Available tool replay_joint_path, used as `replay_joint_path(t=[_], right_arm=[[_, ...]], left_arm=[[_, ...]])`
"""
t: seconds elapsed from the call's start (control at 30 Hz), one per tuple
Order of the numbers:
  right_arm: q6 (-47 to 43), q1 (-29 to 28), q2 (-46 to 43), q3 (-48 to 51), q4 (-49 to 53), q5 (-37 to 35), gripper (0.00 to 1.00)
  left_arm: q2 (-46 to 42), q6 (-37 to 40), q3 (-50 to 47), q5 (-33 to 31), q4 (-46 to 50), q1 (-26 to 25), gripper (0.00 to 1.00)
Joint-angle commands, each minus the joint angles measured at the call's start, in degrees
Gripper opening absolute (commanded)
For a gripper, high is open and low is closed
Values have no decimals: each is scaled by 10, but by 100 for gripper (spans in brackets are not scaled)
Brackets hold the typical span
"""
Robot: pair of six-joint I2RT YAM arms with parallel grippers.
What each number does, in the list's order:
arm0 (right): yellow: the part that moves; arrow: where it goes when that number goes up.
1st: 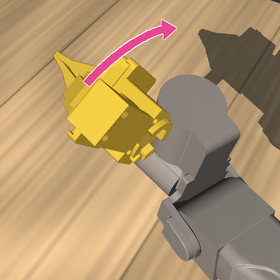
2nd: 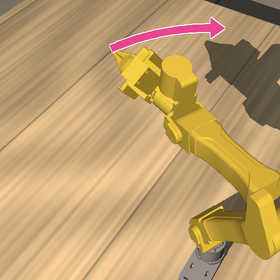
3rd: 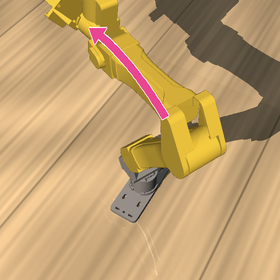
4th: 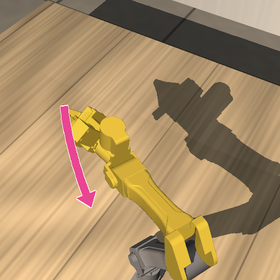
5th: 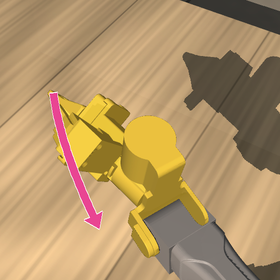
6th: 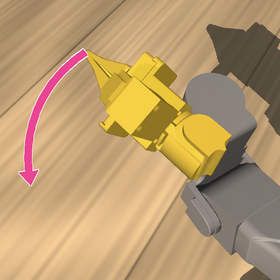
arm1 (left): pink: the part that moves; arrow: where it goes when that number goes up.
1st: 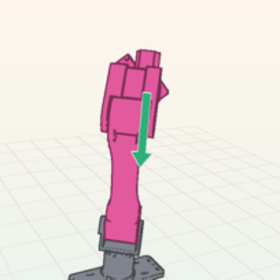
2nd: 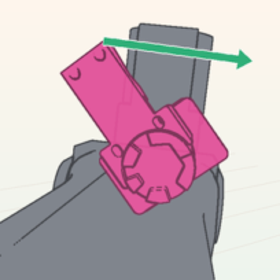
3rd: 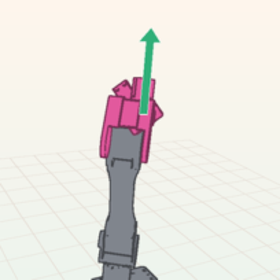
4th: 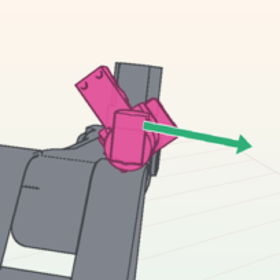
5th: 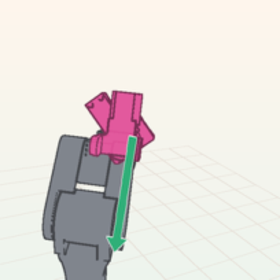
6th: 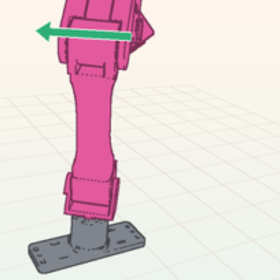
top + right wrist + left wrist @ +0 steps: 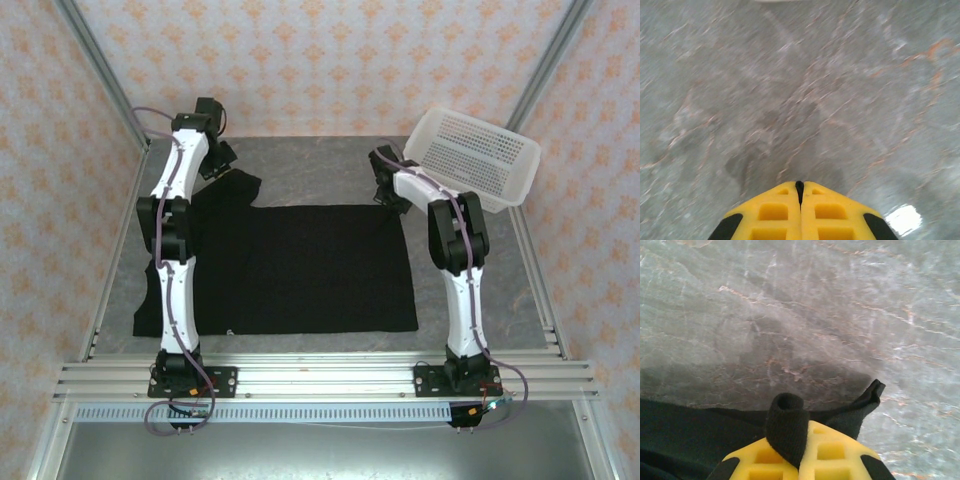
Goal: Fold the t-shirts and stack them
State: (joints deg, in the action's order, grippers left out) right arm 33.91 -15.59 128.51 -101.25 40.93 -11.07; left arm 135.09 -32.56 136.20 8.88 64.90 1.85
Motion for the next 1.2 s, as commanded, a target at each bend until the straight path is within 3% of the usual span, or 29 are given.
replay_joint_path(t=[0.0,0.23,0.47,0.87,1.17], right_arm=[[-17,31,-43,-20,35,-46,0],[-58,44,-27,-62,47,-3,0],[-53,40,-67,-15,42,27,0],[-58,29,-192,146,21,47,0],[-53,29,-269,236,36,27,0]], left_arm=[[-35,3,1,25,-20,-3,0],[-30,1,13,49,-41,-3,0],[-59,24,-27,49,-20,-8,0],[-352,74,-359,-73,-20,-14,0],[-514,34,-543,-118,-38,-11,0]])
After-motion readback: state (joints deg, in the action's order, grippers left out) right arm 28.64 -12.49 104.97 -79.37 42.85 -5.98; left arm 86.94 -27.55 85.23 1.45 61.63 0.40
